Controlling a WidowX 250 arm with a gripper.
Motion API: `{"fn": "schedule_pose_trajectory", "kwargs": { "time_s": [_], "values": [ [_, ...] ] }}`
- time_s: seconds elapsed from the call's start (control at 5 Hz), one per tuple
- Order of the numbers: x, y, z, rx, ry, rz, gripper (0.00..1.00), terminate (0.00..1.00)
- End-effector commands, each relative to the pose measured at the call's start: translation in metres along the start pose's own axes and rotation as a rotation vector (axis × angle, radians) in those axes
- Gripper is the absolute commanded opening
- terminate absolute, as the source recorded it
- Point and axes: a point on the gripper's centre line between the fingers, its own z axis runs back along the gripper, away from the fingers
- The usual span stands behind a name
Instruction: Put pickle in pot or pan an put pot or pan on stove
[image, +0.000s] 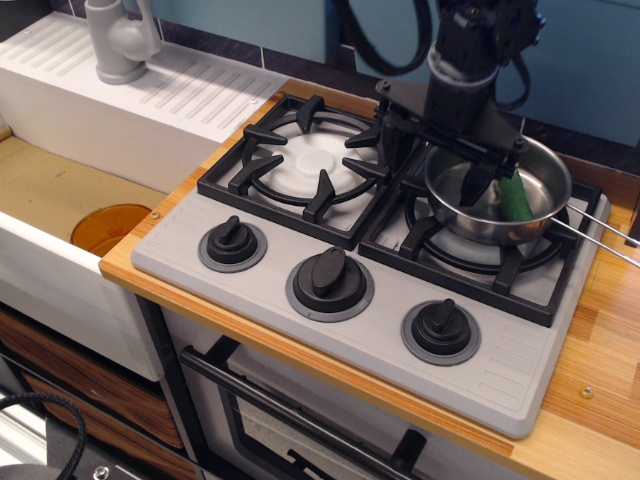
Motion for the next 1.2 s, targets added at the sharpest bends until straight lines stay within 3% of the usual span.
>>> {"fn": "schedule_pose_trajectory", "kwargs": {
  "time_s": [0.0,0.6,0.8,1.0],
  "values": [
    [0.01,-0.011,0.007,-0.001,-0.06,0.025,0.0,0.0],
    [0.012,-0.017,0.015,-0.04,-0.02,0.018,0.0,0.0],
    [0.014,-0.017,0.026,-0.06,0.002,0.013,0.0,0.0],
    [0.019,-0.011,0.059,-0.058,0.055,0.012,0.0,0.0]
  ]
}}
